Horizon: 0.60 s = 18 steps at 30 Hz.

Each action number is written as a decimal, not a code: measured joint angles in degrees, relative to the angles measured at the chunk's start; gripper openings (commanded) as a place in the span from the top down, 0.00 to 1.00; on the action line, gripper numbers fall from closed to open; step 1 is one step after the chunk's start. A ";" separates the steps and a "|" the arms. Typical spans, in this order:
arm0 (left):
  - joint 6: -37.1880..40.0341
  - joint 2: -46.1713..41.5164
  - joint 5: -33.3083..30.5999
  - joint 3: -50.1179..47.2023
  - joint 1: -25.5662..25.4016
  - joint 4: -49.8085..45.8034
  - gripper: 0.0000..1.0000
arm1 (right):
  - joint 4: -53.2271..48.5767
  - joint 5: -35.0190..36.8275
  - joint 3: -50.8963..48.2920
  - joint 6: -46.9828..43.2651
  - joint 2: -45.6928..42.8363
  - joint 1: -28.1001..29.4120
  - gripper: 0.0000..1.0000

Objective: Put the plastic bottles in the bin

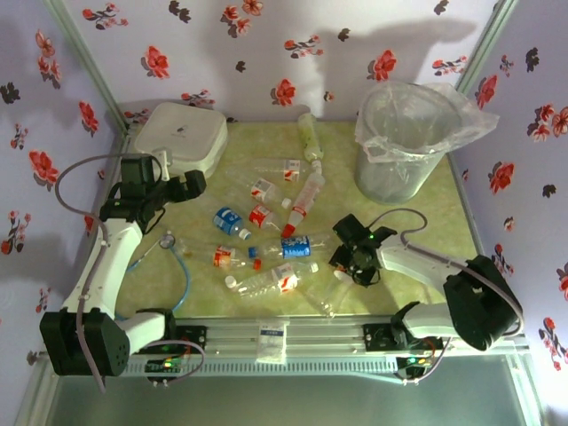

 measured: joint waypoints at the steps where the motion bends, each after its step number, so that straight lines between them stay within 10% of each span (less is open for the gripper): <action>1: 0.00 0.00 0.00 0.00 0.04 0.00 0.00 | -0.83 0.52 0.33 -0.33 -0.63 0.00 0.41; 6: 0.00 0.00 0.00 0.00 0.09 0.00 0.00 | -9.35 4.26 7.17 -3.43 -5.66 0.00 0.57; 18: -0.02 0.00 -0.02 0.00 0.72 0.00 0.00 | -18.88 10.99 41.83 -20.72 -7.98 -0.83 0.61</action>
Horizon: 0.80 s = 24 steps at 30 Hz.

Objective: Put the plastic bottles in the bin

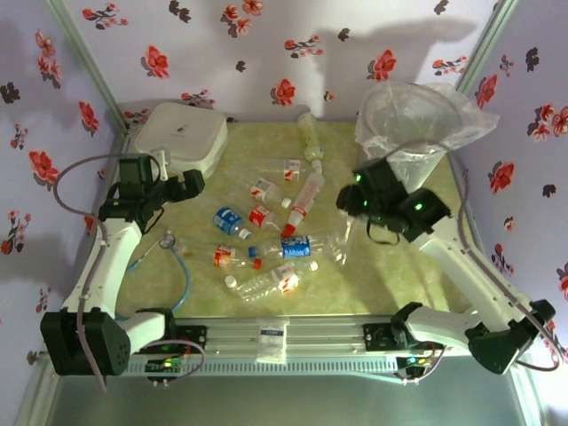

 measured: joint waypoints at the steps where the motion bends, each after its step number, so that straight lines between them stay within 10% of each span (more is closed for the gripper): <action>1: 0.00 0.00 0.02 0.00 0.00 0.00 0.00 | 0.09 0.44 4.44 -2.38 1.05 -0.81 0.62; 15: -0.07 0.00 0.02 0.00 0.02 0.02 0.00 | 13.51 5.49 36.39 -21.84 20.70 -34.71 0.66; 24: -0.02 1.18 0.02 0.00 0.02 -0.04 0.00 | 13.46 5.01 45.07 -24.22 35.19 -37.81 0.66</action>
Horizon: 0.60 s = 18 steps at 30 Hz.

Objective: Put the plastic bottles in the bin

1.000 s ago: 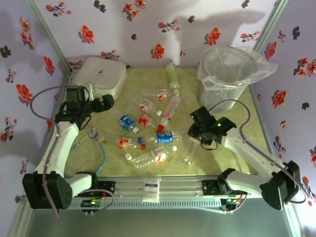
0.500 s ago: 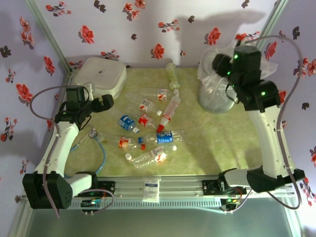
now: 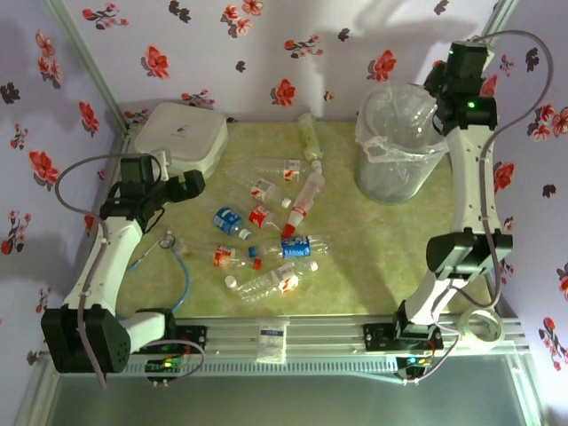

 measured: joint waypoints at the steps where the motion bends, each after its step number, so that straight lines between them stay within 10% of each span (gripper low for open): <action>1: 0.00 0.22 0.00 0.00 0.00 0.02 0.00 | -0.48 -0.35 0.00 -0.20 0.85 0.11 0.66; 9: 0.00 0.74 0.00 0.00 0.00 -0.04 0.00 | -7.06 -1.51 -0.07 -1.75 6.34 2.36 0.56; 18: 0.00 1.79 0.00 0.00 -0.02 -0.74 0.00 | -14.23 -2.56 3.52 -4.26 8.48 3.15 0.09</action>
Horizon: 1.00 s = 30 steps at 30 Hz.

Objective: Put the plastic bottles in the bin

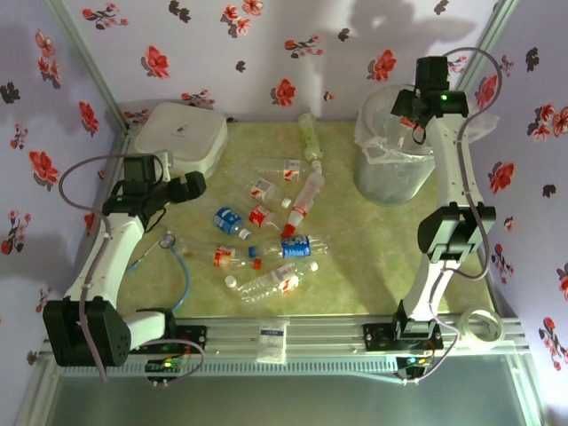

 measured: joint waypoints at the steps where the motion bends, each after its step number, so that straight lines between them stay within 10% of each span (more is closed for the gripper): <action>1: -0.02 0.04 0.00 0.02 -0.02 -0.13 0.00 | -0.94 0.02 1.97 -0.22 0.00 0.00 0.07; 11: -10.34 -4.20 0.15 -4.28 -4.33 -3.23 0.12 | -3.48 -0.57 5.25 -1.62 -9.92 1.33 0.01; 30: -51.08 -19.30 -5.51 -33.38 -20.59 5.60 0.15 | 5.73 -11.21 -41.66 6.10 -34.18 10.49 0.01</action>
